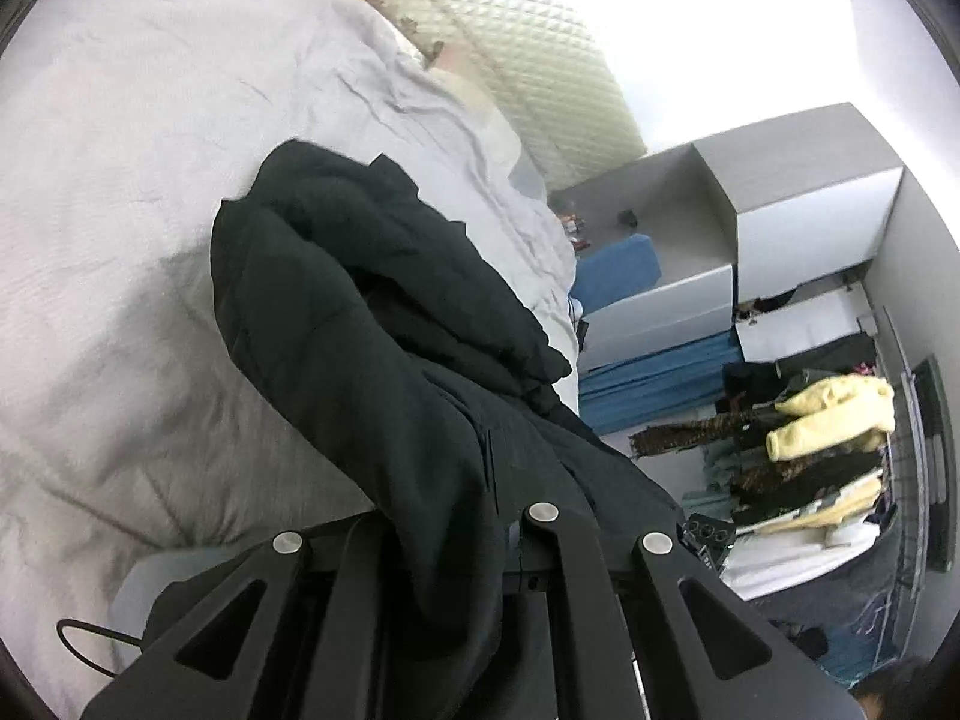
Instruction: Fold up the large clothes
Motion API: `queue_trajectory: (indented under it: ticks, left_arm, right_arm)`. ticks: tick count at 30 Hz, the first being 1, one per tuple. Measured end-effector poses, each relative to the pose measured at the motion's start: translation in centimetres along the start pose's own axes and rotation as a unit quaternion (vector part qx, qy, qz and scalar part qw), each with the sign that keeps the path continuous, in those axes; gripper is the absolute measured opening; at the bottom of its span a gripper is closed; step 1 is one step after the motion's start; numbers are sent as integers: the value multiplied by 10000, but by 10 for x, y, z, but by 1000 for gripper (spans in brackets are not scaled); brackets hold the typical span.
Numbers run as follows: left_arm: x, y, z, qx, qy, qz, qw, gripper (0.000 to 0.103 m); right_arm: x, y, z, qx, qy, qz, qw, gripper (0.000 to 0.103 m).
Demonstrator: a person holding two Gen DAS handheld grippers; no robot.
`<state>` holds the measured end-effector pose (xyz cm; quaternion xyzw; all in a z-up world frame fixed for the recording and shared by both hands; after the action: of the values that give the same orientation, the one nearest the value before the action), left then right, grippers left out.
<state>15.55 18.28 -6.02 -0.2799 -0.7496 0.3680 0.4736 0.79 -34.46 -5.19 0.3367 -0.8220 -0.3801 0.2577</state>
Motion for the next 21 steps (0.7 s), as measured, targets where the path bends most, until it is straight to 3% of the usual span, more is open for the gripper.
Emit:
queue_trajectory:
  ticks: [8, 12, 17, 21]
  left_arm:
    - [42, -5, 64, -41, 168, -94, 9998, 5]
    - [57, -2, 81, 10, 169, -86, 9998, 6]
    - [54, 1, 73, 38, 163, -148, 9998, 6]
    - [32, 8, 40, 190, 198, -269, 9993, 6]
  right_arm:
    - [48, 39, 57, -96, 31, 66, 9999, 7]
    - [61, 45, 65, -142, -8, 151, 9998, 7]
    - [53, 42, 54, -196, -16, 229, 9995, 8]
    - [32, 28, 24, -285, -14, 359, 9989, 8]
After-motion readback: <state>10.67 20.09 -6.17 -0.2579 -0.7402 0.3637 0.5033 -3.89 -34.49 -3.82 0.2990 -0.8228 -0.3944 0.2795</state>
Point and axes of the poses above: each gripper's, at about its wrist camera, not at the fingertips, and x roughly against the way its jaws point, y to its left, z to its underside, the point moved 5 cm from there along -x, roughly the way its jaws point, and after that the axes turned 1 degree about -z, right-handed, at the moved point
